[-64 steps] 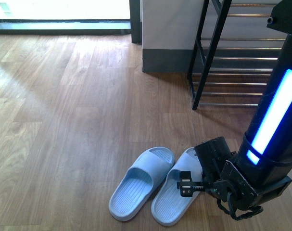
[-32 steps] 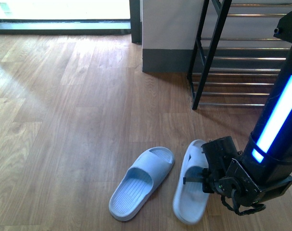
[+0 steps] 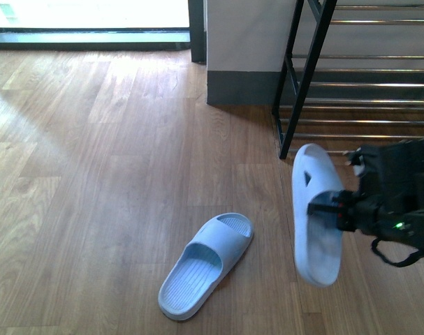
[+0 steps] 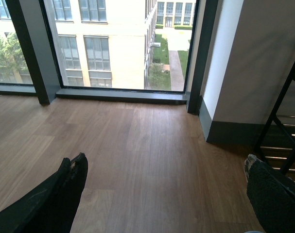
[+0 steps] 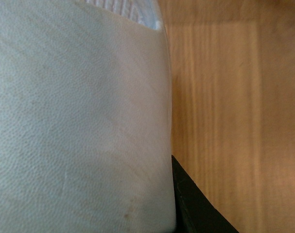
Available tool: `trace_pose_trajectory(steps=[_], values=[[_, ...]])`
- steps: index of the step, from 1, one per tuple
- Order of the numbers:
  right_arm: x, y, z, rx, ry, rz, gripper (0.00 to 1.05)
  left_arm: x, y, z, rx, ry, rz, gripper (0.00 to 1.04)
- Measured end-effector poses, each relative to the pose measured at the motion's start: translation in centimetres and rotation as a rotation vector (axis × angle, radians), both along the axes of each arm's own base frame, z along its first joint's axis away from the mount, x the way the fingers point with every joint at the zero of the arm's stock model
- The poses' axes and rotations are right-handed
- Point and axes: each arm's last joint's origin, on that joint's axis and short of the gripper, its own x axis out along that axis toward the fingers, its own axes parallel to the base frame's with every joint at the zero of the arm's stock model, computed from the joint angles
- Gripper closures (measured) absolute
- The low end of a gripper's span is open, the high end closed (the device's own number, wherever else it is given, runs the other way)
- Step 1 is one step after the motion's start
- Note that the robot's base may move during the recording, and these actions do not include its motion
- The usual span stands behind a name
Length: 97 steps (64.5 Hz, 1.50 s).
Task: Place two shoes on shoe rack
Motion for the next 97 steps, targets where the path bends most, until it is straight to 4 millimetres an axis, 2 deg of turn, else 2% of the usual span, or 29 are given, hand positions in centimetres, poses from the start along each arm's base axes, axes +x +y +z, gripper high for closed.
trace_pose_trajectory(steps=[6,14,22,29,39,46,51,97], values=[[-1.0,-1.7,3.6,0.036,-0.045,-0.010,1.03,0.0,0.0,0.0,0.000,0.000,0.000,0.09],[-3.3,-3.8,8.7,0.088,-0.104,-0.008,1.03,0.0,0.0,0.0,0.000,0.000,0.000,0.09],[-6.9,-5.4,13.8,0.147,-0.146,-0.006,1.03,0.0,0.0,0.0,0.000,0.000,0.000,0.09],[-10.0,-6.2,17.5,0.194,-0.204,0.006,1.03,0.0,0.0,0.0,0.000,0.000,0.000,0.09],[-14.3,-6.8,20.8,0.254,-0.283,0.040,1.03,0.0,0.0,0.0,0.000,0.000,0.000,0.09],[-17.0,-6.8,21.8,0.275,-0.338,0.064,1.03,0.0,0.0,0.0,0.000,0.000,0.000,0.09],[-17.9,-6.8,22.4,0.270,-0.394,0.076,1.03,0.0,0.0,0.0,0.000,0.000,0.000,0.09],[-18.1,-6.8,22.6,0.269,-0.409,0.079,1.03,0.0,0.0,0.0,0.000,0.000,-0.003,0.09]])
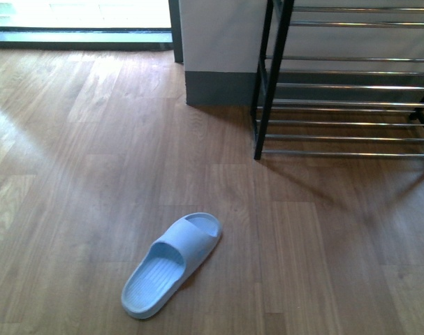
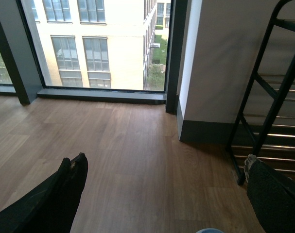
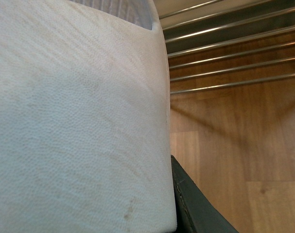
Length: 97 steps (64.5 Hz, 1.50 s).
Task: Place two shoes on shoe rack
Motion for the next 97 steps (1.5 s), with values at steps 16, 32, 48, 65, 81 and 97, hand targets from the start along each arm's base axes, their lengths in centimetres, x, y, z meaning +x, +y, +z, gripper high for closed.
trace_pose_trajectory(steps=[16,32,48,65,81,97], values=[[0.0,0.0,0.0,-0.002,0.001,-0.006,1.03,0.0,0.0,0.0,0.000,0.000,0.000,0.09],[0.0,0.0,0.0,-0.001,0.001,-0.004,1.03,1.0,-0.1,0.3,-0.055,0.245,0.311,0.09],[0.0,0.0,0.0,0.000,0.000,-0.001,1.03,9.9,-2.3,0.2,-0.030,0.405,0.246,0.09],[0.0,0.0,0.0,0.000,0.000,-0.001,1.03,16.6,-8.1,-10.4,0.128,0.793,-0.018,0.09],[0.0,0.0,0.0,0.000,0.000,-0.001,1.03,18.6,-9.8,-20.8,0.212,1.067,-0.048,0.09],[0.0,0.0,0.0,0.000,0.000,-0.001,1.03,18.9,-10.4,-27.8,0.265,1.223,-0.103,0.09]])
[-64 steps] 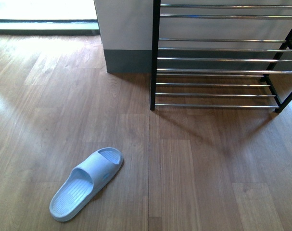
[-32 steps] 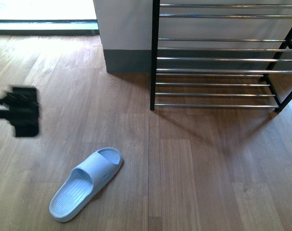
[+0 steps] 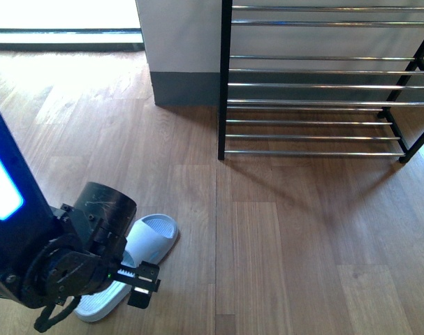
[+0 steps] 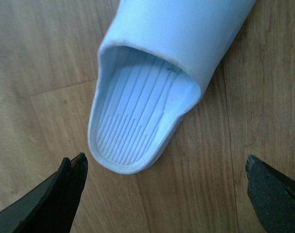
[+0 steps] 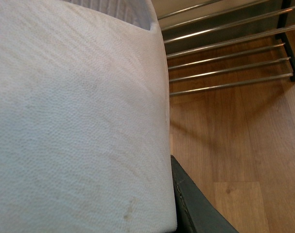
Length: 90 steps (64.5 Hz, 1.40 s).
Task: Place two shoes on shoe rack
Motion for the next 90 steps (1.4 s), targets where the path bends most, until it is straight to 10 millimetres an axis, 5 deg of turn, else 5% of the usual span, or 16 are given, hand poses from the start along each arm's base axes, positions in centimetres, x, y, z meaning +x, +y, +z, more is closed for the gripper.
trace_pose_trajectory(steps=[10,38,78,90], values=[[0.0,0.0,0.0,0.000,0.000,0.000,1.03,0.1,-0.2,-2.7,-0.023,0.050,-0.004,0.09],[0.0,0.0,0.0,0.000,0.000,0.000,1.03,2.7,-1.4,-5.4,-0.146,0.013,0.007,0.10],[0.0,0.0,0.0,0.000,0.000,0.000,1.03,4.1,-1.6,-6.6,-0.183,-0.005,0.016,0.99],[0.0,0.0,0.0,0.000,0.000,0.000,1.03,4.0,-1.5,-6.4,-0.188,-0.021,0.030,1.03]])
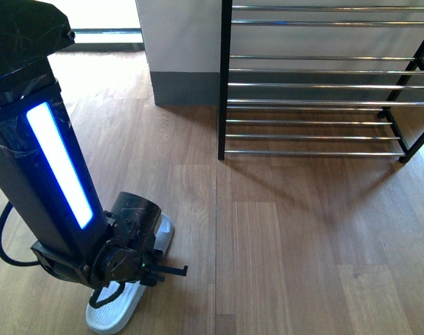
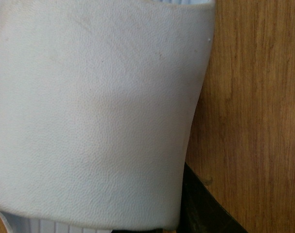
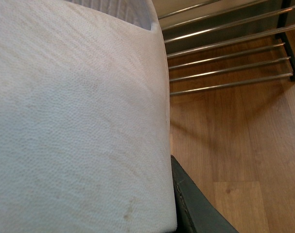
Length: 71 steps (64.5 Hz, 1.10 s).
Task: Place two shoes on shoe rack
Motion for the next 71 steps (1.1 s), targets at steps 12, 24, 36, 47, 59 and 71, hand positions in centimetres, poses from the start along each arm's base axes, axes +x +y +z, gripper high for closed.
trace_pose_trajectory(steps=[12,24,36,47,59,71], values=[[0.0,0.0,0.0,0.000,0.000,0.000,1.03,0.4,1.0,2.4,0.015,-0.063,0.071,1.03],[0.0,0.0,0.0,0.000,0.000,0.000,1.03,1.9,2.0,8.7,0.017,-0.242,0.159,1.03],[0.0,0.0,0.0,0.000,0.000,0.000,1.03,1.0,3.6,15.4,0.041,-0.386,0.240,1.03],[0.0,0.0,0.0,0.000,0.000,0.000,1.03,-1.6,5.1,20.6,0.082,-0.479,0.294,1.03],[0.0,0.0,0.0,0.000,0.000,0.000,1.03,-6.0,6.0,27.7,0.116,-0.606,0.326,1.03],[0.0,0.0,0.0,0.000,0.000,0.000,1.03,-10.2,6.2,32.6,0.126,-0.704,0.349,1.03]])
